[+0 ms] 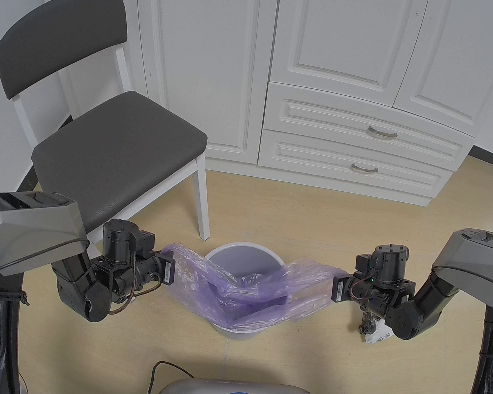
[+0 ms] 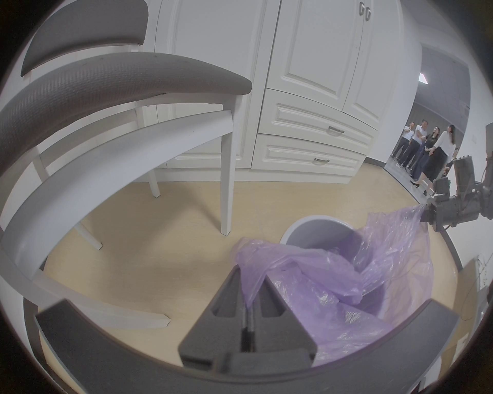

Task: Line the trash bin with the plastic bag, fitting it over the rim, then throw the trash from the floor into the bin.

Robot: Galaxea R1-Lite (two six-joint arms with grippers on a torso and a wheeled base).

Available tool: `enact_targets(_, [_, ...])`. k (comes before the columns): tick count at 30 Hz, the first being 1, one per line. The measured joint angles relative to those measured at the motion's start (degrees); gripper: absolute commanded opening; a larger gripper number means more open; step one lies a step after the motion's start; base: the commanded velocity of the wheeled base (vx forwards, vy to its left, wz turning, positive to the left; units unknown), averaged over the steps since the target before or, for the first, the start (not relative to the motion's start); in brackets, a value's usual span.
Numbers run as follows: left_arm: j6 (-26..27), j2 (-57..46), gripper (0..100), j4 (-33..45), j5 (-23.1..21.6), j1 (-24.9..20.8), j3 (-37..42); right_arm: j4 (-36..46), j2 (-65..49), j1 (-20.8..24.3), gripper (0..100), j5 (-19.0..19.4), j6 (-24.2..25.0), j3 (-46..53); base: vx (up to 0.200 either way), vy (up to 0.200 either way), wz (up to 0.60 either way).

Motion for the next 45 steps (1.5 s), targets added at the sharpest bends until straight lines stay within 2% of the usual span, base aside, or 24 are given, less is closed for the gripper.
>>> enact_targets(9, [0.07,1.27,0,-0.41,-0.01,0.9,-0.77,-1.63,1.06,-3.06,0,2.76,-6.95,4.18,0.0,0.0,0.0])
enact_targets(30, [0.33,2.76,0,-1.23,-0.69,1.45,-0.52,-0.55,2.01,-4.44,0,3.57,-11.85,7.39,0.0,0.0,0.0])
enact_targets(33, [1.32,2.54,0,-0.93,-1.01,1.49,0.17,-0.44,1.77,-4.55,0,3.99,-14.96,9.03,0.0,0.0,0.0])
enact_targets(39, [6.33,0.49,0,0.8,-4.36,1.84,4.11,-0.41,0.17,-4.55,0,5.51,-22.33,13.82,0.0,0.0,0.0])
enact_targets(45, [9.57,-2.4,0,6.11,-6.58,2.04,7.06,-0.41,-1.38,-4.33,0,6.91,-24.95,16.79,0.0,0.0,0.0])
